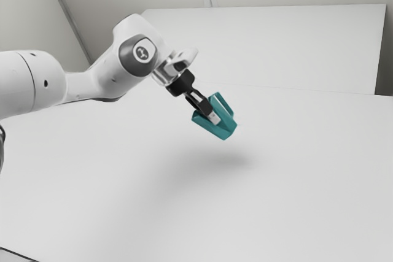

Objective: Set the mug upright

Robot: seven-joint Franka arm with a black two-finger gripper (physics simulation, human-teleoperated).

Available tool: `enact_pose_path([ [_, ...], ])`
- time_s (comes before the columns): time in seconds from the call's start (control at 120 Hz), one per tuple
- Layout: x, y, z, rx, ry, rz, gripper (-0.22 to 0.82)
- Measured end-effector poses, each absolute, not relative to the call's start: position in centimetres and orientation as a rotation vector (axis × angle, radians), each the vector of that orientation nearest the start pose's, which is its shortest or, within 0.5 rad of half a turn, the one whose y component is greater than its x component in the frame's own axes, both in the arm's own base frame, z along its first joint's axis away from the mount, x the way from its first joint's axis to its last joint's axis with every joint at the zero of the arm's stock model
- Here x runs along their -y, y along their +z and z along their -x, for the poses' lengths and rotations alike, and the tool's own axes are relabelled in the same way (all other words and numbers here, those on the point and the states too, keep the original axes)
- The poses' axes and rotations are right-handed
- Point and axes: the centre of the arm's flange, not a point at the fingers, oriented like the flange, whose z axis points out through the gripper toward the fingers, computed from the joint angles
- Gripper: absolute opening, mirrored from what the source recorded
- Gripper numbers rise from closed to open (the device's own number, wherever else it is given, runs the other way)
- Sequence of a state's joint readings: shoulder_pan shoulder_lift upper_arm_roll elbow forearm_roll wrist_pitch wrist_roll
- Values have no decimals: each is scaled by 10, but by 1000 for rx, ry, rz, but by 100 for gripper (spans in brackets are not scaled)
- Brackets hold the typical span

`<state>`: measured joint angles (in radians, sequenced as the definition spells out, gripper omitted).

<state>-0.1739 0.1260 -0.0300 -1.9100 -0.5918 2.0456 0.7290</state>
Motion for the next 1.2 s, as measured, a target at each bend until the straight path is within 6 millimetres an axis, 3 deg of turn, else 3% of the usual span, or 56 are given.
enact_pose_path([
  [0.167,124,450,-567,830,132,-2630,-18],
  [0.433,87,460,-532,739,58,-2819,-18],
  [0.708,74,446,-496,700,-36,-2992,-18],
  [0.883,66,426,-481,661,-100,-3092,-18],
  [1.2,62,397,-476,551,-30,-3189,-18],
])
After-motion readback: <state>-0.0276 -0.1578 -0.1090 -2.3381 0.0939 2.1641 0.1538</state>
